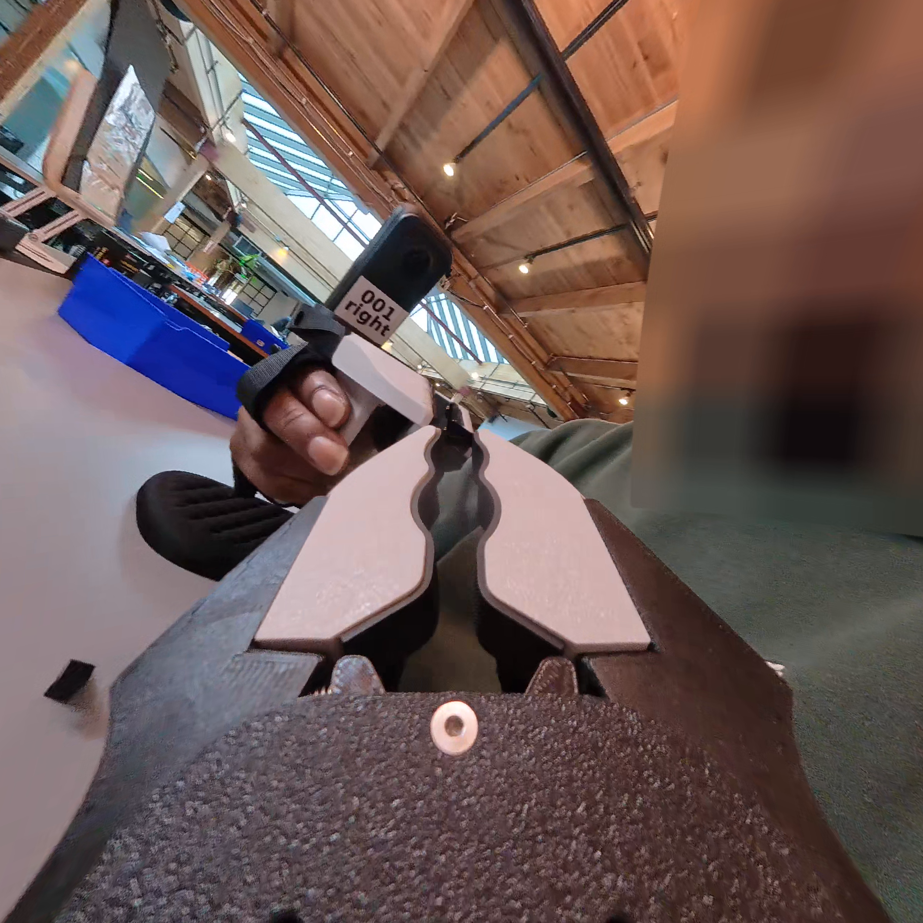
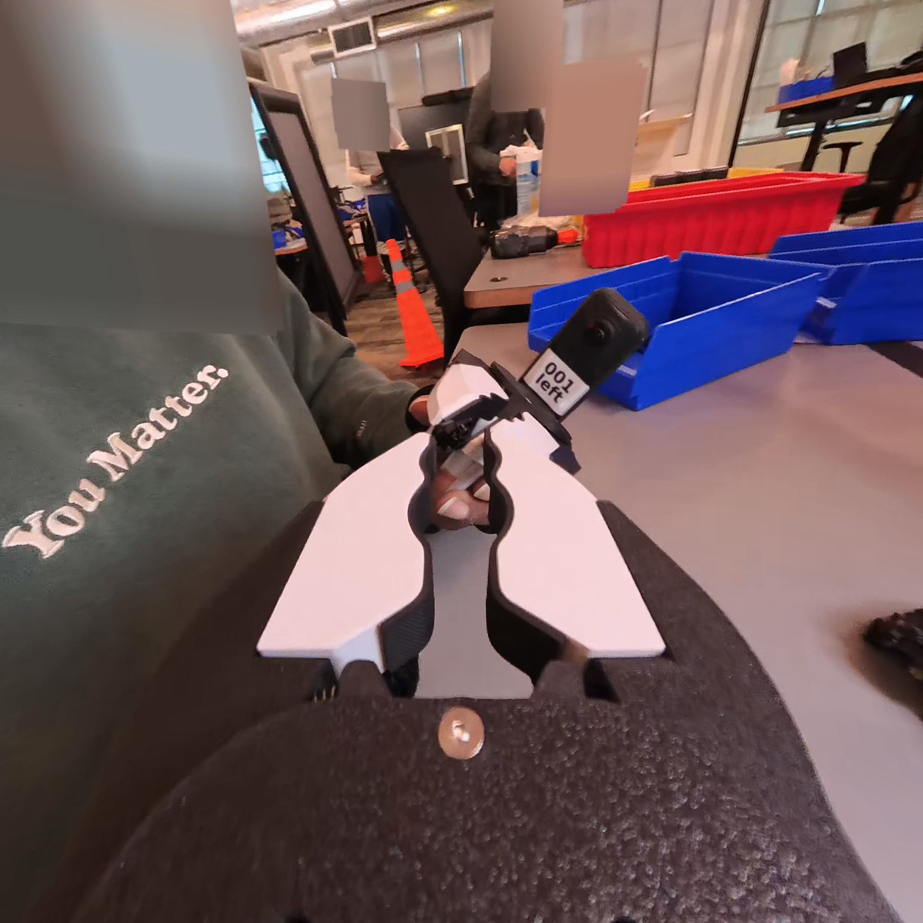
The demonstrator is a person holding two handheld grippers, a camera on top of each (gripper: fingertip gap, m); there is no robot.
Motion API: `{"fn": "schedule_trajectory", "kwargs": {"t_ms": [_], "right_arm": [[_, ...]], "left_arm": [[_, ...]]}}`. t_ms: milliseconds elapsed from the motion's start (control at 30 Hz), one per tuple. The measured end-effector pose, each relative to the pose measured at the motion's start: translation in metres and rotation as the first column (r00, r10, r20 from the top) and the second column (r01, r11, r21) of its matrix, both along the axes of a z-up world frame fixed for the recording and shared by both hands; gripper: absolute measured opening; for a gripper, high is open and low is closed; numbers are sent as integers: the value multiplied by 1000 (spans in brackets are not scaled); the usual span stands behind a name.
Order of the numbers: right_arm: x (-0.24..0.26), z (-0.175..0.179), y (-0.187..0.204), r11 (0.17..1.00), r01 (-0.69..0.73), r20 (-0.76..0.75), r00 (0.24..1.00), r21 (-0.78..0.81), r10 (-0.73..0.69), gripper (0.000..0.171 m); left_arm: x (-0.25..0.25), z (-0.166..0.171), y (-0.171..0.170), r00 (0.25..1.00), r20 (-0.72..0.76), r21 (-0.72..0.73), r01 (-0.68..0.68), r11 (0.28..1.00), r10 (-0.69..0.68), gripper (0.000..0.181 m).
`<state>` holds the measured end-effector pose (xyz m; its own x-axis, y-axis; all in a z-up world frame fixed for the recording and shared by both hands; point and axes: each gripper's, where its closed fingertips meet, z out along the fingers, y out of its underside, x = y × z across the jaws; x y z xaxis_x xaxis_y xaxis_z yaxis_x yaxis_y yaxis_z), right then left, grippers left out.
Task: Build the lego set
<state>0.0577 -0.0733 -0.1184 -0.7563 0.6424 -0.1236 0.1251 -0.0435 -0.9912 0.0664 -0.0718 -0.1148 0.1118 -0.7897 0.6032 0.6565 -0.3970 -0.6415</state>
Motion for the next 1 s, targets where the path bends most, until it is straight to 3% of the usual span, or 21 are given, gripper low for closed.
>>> {"fn": "schedule_trajectory", "kwargs": {"t_ms": [200, 333, 433, 533, 633, 700, 800, 1000], "right_arm": [[-5, -5, 9, 997, 54, 45, 997, 58, -56, 9], [-11, -19, 22, 971, 142, 93, 982, 193, -162, 7], [-16, -29, 28, 947, 187, 157, 960, 260, -232, 7], [-20, -35, 31, 940, 212, 226, 934, 269, -275, 7], [-22, -39, 29, 935, 214, 250, 925, 282, -287, 7], [-22, -39, 27, 936, 205, 255, 925, 287, -281, 7], [-21, -37, 25, 937, 199, 247, 930, 287, -273, 7], [-16, -15, 16, 988, 156, 222, 963, 13, -155, 15]], "left_arm": [[-8, -7, 8, 998, -26, -62, -55, 997, 54, 11], [-18, -25, 20, 952, -244, -114, -218, 969, 185, 8], [-23, -32, 22, 851, -449, -55, -332, 942, 274, 10], [-23, -39, 25, 686, -643, 50, -405, 913, 340, 14], [-25, -49, 28, 523, -770, 126, -439, 890, 367, 14], [-23, -51, 29, 483, -796, 149, -430, 891, 366, 11], [-21, -49, 27, 525, -766, 143, -422, 895, 370, 8], [-15, -22, 17, 808, -459, 107, -363, 926, 370, 9]]}}
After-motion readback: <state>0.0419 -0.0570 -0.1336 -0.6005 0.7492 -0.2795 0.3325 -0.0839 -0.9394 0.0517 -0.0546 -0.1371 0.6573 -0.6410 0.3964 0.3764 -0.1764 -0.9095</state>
